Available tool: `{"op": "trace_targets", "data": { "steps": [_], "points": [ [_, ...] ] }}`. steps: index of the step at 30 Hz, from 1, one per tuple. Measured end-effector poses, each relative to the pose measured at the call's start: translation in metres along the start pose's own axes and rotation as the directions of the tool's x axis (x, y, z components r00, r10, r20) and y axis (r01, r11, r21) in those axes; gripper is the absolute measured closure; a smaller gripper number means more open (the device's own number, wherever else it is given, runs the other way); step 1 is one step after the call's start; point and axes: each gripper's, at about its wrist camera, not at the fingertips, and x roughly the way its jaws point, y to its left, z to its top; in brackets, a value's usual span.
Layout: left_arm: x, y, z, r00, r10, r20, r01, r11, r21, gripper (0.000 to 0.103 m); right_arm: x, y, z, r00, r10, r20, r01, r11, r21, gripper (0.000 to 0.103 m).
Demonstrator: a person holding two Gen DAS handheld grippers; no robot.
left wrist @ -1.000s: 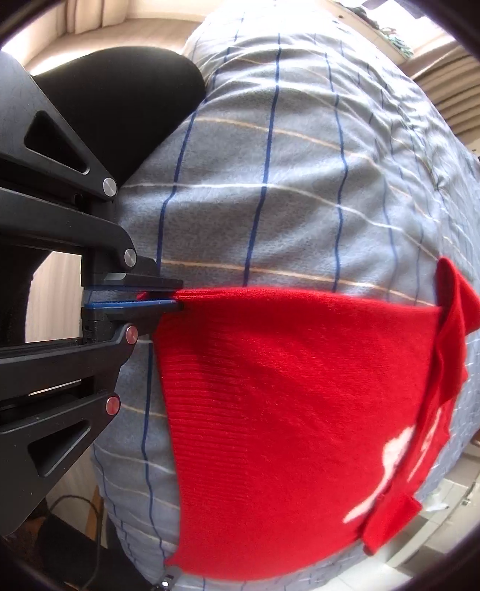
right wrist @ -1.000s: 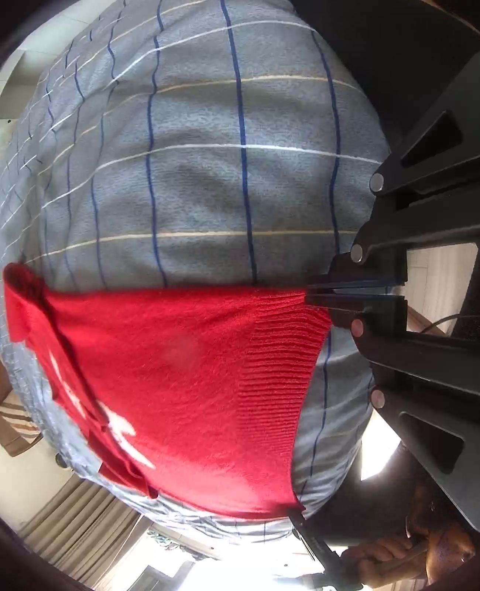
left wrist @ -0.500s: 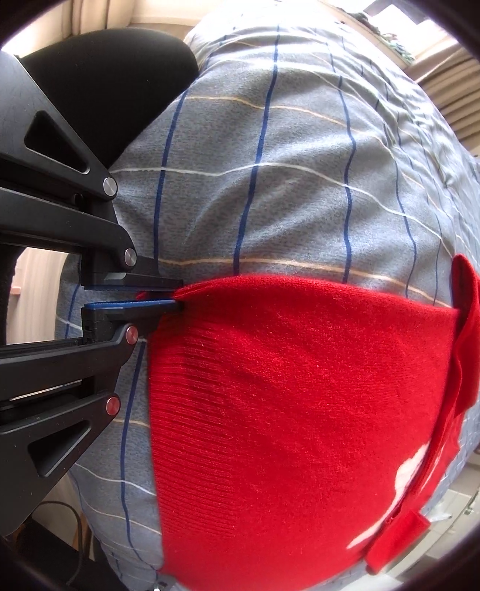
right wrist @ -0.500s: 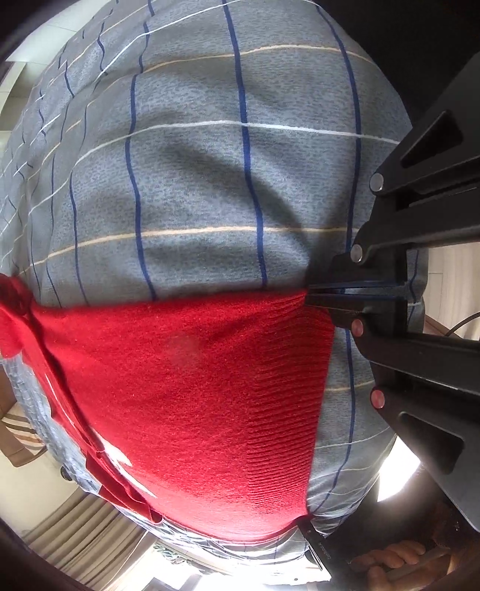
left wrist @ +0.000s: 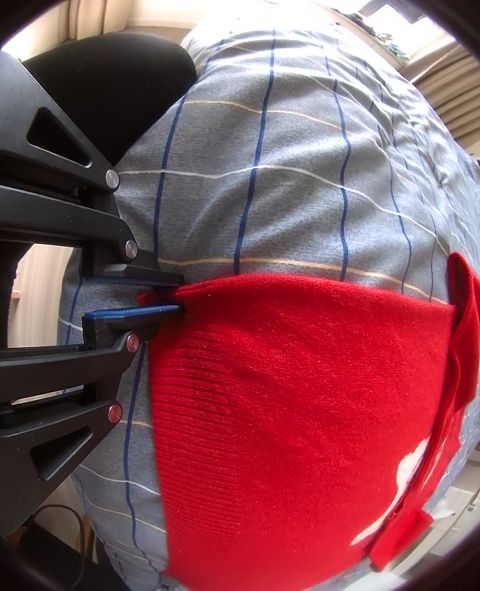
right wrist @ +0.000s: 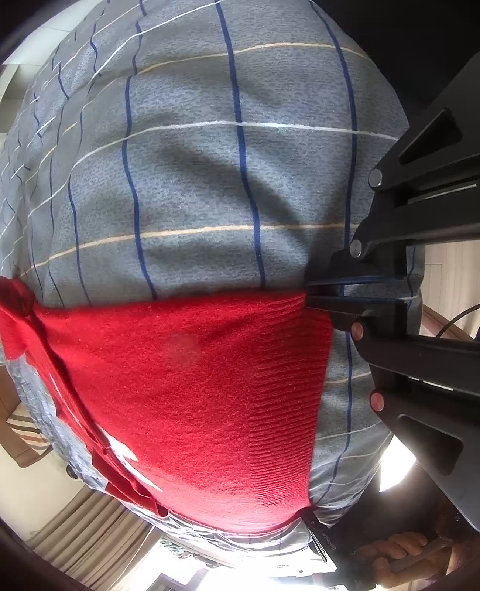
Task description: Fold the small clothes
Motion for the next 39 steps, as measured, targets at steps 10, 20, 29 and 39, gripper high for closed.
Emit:
{"op": "trace_targets", "data": {
  "steps": [10,20,29,39],
  "points": [
    [-0.072,0.052,-0.004,0.996,-0.029,0.088,0.039,0.993,-0.114,0.024,-0.076,-0.008,0.024,0.972,-0.207,0.115,0.224,0.961,-0.164,0.056],
    [-0.094,0.058,0.019,0.98,-0.058,0.19,0.093,0.978,-0.185,0.024,-0.024,0.181,0.165,0.978,0.098,0.182,0.047,0.751,-0.658,0.033],
    [-0.073,0.083,0.0,0.993,-0.006,0.114,0.032,0.973,-0.228,0.024,0.013,0.14,0.205,0.986,0.062,0.157,0.025,0.866,-0.5,0.096],
    [-0.076,0.064,0.007,0.992,-0.038,0.119,0.063,0.976,-0.209,0.024,-0.134,-0.132,0.247,0.895,-0.167,0.415,0.131,0.985,0.113,0.096]
  ]
}}
